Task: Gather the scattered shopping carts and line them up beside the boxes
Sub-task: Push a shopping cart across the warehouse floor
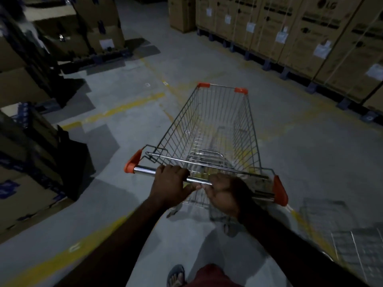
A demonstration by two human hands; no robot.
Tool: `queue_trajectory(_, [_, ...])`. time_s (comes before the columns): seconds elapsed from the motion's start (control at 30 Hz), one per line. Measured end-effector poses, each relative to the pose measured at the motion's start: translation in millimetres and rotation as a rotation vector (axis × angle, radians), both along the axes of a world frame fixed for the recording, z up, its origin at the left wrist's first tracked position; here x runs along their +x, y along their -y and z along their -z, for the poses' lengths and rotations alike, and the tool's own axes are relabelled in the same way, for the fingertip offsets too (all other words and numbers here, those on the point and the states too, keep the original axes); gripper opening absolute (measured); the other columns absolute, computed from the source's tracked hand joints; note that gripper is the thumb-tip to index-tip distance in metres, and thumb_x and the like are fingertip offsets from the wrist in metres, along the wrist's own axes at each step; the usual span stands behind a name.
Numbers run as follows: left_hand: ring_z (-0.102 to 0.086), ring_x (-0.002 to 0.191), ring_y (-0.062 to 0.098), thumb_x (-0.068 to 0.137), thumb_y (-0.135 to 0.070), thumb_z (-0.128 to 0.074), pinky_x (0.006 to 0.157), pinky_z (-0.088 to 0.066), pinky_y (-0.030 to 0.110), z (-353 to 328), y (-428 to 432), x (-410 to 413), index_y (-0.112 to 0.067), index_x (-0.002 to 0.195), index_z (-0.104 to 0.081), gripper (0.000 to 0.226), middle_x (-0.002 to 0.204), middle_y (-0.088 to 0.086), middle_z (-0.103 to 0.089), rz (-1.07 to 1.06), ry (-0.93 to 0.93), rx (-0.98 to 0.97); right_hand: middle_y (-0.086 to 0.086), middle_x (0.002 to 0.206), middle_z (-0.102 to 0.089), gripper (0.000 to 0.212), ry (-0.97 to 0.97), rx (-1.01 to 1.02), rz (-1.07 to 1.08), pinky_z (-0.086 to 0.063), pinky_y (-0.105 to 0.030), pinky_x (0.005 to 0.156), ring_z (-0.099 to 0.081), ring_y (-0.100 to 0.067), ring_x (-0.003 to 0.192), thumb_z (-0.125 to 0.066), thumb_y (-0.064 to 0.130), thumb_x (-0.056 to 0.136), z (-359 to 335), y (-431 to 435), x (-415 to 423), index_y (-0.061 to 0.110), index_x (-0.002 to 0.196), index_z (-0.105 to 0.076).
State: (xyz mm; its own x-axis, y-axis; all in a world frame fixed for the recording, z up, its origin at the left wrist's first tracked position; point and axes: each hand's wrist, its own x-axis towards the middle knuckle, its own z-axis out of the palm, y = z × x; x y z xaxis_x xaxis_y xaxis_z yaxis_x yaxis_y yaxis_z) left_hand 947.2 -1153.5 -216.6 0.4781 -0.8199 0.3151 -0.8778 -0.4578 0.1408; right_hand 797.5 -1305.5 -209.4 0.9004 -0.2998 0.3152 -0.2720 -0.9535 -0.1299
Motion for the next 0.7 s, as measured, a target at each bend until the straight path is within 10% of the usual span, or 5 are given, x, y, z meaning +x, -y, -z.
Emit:
queue_trajectory(0.13, [-0.066, 0.082, 0.022, 0.088, -0.082, -0.031, 0.075, -0.047, 0.036, -9.5, -10.4, 1.2, -0.026, 0.093, -0.071, 0.069, 0.080, -0.005, -0.068, 0.082, -0.134, 0.067, -0.002, 0.093, -0.070, 0.062, -0.056, 0.032, -0.044, -0.049, -0.036, 0.066, -0.068, -0.029, 0.083, -0.018, 0.059, 0.090, -1.4, -8.6, 15.9, 0.023, 0.099, -0.068])
queue_trajectory(0.3, [-0.066, 0.073, 0.019, 0.068, -0.099, -0.001, 0.064, -0.047, 0.030, -29.6, -29.1, 3.0, -0.020, 0.082, -0.064, 0.102, 0.075, -0.002, -0.068, -0.134, -0.108, 0.208, -0.001, 0.067, -0.067, 0.053, -0.060, -0.062, -0.089, -0.041, -0.027, 0.046, -0.066, -0.024, 0.056, -0.036, 0.065, 0.090, -7.0, -2.1, 17.1, 0.023, 0.077, -0.065])
queue_trajectory(0.7, [-0.062, 0.072, 0.020, 0.083, -0.087, -0.013, 0.071, -0.043, 0.033, -25.9, -42.7, -28.1, -0.026, 0.079, -0.055, 0.075, 0.076, -0.003, -0.064, -0.341, -0.084, 0.175, 0.000, 0.082, -0.072, 0.071, -0.142, -0.036, -0.355, -0.043, -0.031, 0.060, -0.070, -0.024, 0.079, -0.017, 0.079, 0.087, -18.3, 17.8, 39.6, 0.024, 0.089, -0.061])
